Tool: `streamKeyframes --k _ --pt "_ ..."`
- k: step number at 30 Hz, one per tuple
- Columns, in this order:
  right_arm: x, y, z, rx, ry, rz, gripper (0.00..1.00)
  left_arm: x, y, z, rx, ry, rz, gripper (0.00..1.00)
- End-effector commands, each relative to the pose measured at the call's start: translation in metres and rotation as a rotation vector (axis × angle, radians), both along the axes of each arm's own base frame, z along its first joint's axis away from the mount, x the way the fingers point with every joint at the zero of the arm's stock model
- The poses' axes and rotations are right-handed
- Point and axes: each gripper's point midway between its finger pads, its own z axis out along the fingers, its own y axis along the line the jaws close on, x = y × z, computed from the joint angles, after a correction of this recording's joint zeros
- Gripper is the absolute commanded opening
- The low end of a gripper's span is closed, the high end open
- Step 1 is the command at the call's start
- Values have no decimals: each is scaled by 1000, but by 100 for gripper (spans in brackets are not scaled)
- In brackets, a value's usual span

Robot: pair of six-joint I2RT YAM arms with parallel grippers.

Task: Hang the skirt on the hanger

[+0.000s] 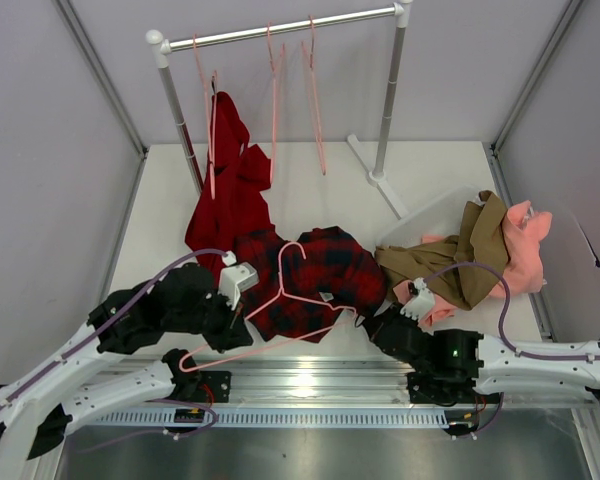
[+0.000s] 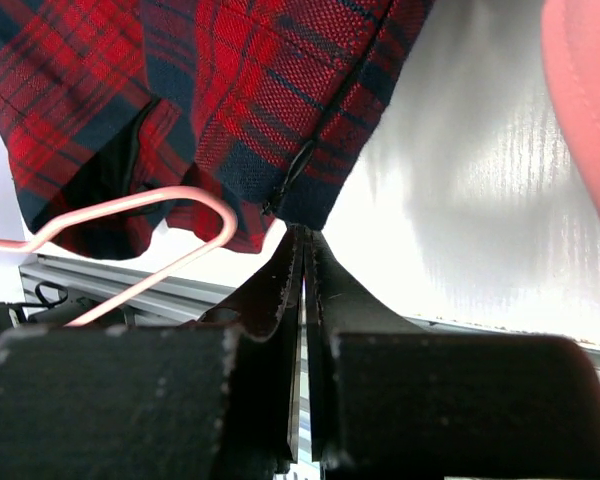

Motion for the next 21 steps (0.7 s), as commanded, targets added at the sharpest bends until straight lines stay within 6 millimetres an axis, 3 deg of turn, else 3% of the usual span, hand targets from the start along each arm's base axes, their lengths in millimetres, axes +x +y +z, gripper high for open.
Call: streamKeyframes --k 1,12,21 --pt "6 -4 18 27 -38 -48 0 -1 -12 5 -44 -13 -59 0" --pt "5 -4 22 35 -46 -46 0 0 -20 6 -65 -8 -75 0" --pt "5 -5 34 49 -66 -46 0 5 -21 -10 -15 6 -58 0"
